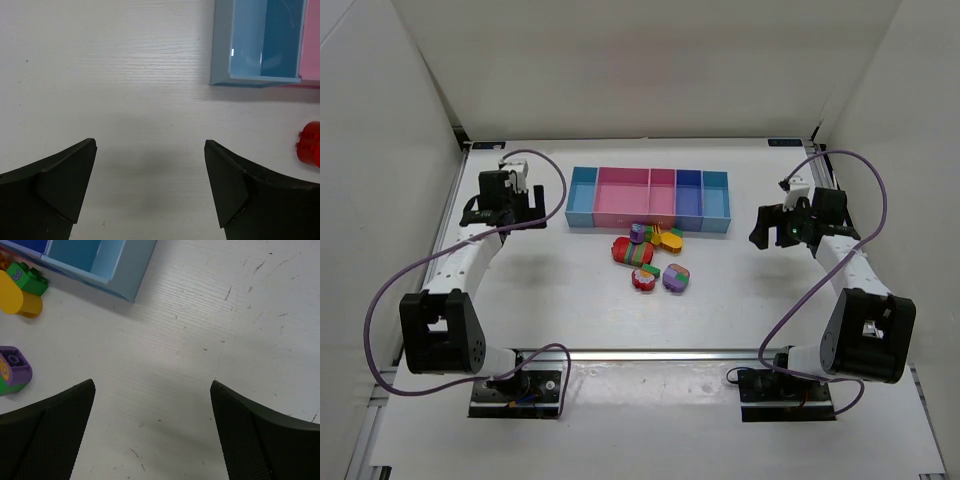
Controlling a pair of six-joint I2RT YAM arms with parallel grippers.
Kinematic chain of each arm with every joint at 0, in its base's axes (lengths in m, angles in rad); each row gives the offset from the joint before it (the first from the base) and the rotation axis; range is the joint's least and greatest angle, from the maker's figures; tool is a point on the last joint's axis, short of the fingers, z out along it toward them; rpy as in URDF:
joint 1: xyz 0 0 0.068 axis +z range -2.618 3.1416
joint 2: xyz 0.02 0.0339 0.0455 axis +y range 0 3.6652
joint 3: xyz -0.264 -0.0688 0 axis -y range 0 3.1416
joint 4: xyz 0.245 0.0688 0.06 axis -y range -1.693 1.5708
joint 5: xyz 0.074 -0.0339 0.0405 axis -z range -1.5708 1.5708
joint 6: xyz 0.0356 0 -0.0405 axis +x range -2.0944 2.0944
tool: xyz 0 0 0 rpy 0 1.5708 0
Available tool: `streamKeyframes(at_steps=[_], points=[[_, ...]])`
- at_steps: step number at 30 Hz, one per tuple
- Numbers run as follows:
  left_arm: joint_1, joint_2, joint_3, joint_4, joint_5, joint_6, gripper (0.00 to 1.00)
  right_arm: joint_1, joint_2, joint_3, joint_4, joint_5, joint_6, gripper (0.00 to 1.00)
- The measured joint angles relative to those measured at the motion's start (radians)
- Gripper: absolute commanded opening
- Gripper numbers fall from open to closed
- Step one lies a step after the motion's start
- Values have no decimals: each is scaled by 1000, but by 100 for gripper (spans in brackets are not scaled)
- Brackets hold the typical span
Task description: Sort the legos into containers by color
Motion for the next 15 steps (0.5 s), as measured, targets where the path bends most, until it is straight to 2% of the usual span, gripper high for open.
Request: streamKeyframes(at_steps=[3,6,8,10,15], points=[[-2,2,4,-11,75,55,99,0,1,0,-5,-15,-10,99],[-32,-20,6,-35,236,176,97,0,0,0,-19,-68,-44,99],[-81,-50,6,-54,306,260,97,4,0,0,-39,-119,-81,96],[-137,-80,6,-71,356,328,97,18,0,1,-68,-178,-133,89],[-227,-101,4,-77,364,390,98,182,-2,14,-167,-271,-269,80]])
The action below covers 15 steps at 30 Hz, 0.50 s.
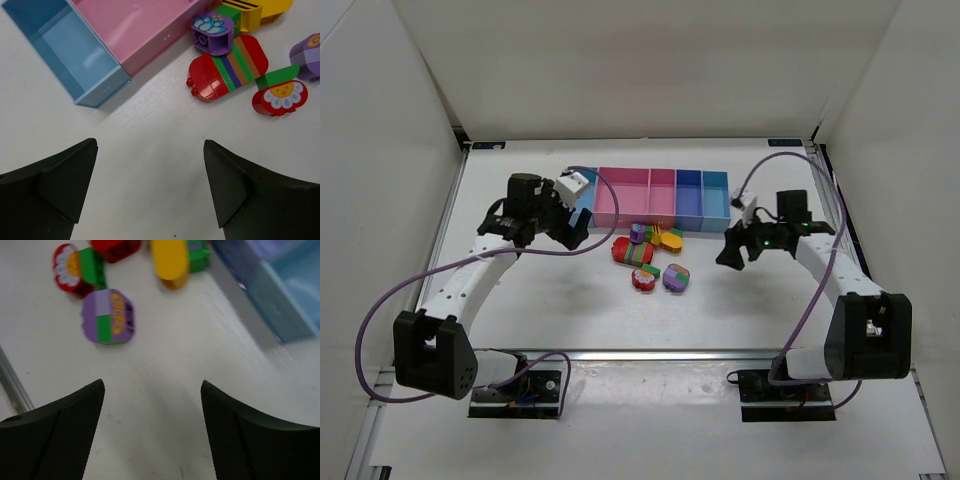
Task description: Sort the legos into containers by color
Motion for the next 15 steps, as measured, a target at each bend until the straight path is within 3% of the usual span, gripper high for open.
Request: streamKeyframes(at_steps=[3,6,10,15], points=[[-3,-5,-12,14,-25,-4,99,144,-13,0,-50,-34,-97,80],[-2,-7,-15,18,-39,-13,99,261,-27,0,-91,-66,-215,87],[-2,-10,-15,18,-56,-35,99,329,-24,3,-117,-77,-322,94],[-2,-11,-21,26,-102,-64,100,366,10,23,-90,-30,-259,97]])
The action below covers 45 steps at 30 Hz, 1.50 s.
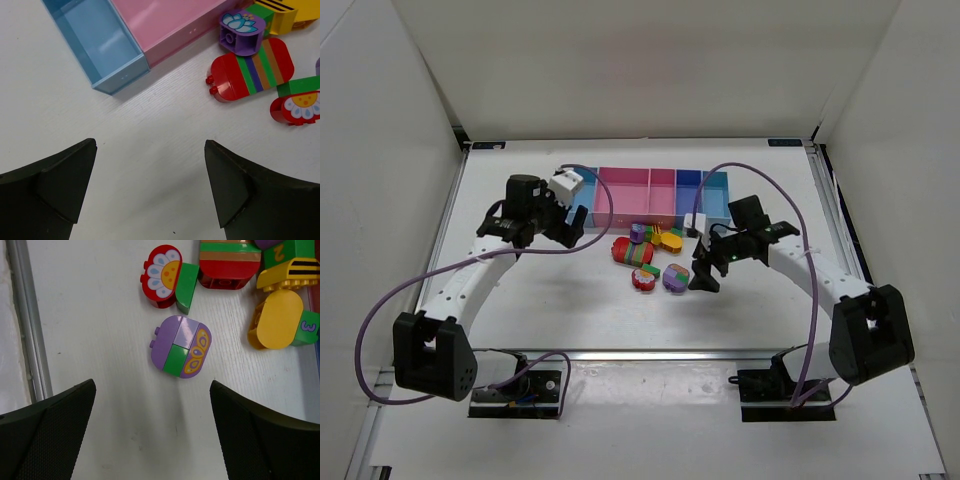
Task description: Sort the legos into containers by color
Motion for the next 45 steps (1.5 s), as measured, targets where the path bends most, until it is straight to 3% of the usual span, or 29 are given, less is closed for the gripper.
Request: streamKeyframes(at_steps=[7,18,26,32,36,38,45], points=[[0,0,-18,21,-77,-38,99,81,0,-14,87,82,173,99],[0,-2,-18,18,-95,-79,99,98,73,-32,127,195,275,97],[-27,-70,-93,-14,-31,-82,99,166,-32,-99,196,89,34,98],[-35,-71,-90,-55,74,-57,93,173,55,-8,148,2,-144,99],[-129,-42,-51,-72,111,-95,92,165,90,26,167,24,-92,99],[-219,-28,-41,-67,103,-131,97,152,90,26,186,74,5,99],[-487,66,1,-69,-89,-284,99,63,21,-40,232,287,283,99]])
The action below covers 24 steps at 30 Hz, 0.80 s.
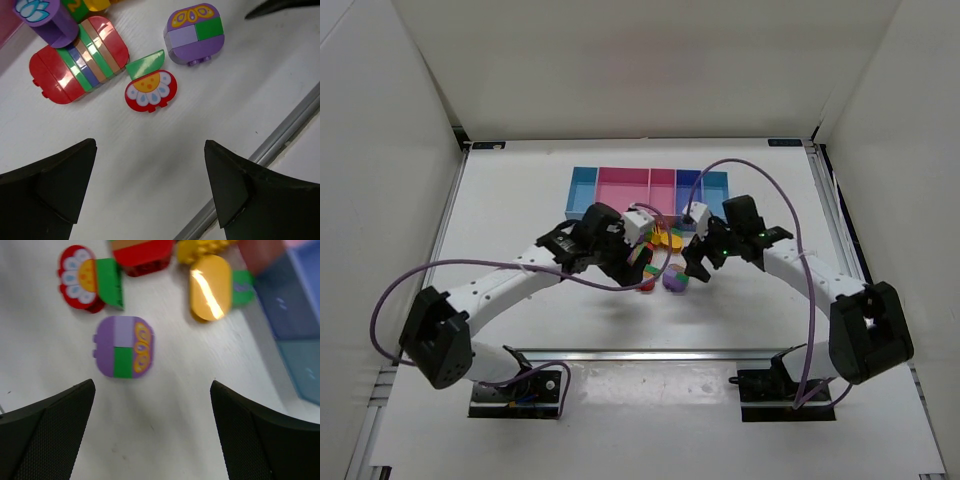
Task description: Sort the legos into containers by color
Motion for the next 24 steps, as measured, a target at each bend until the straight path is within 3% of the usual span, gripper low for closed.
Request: streamKeyframes(at_steps=[6,12,24], points=[[-104,199,168,-64,-204,-73,99,-164,-44,-3,-8,74,125,99],[-127,399,345,-156,-310,-146,98,-299,-71,-6,-51,89,164,99],[-167,439,356,-283,-312,-186,94,-383,-201,-64,-103,81,147,99]])
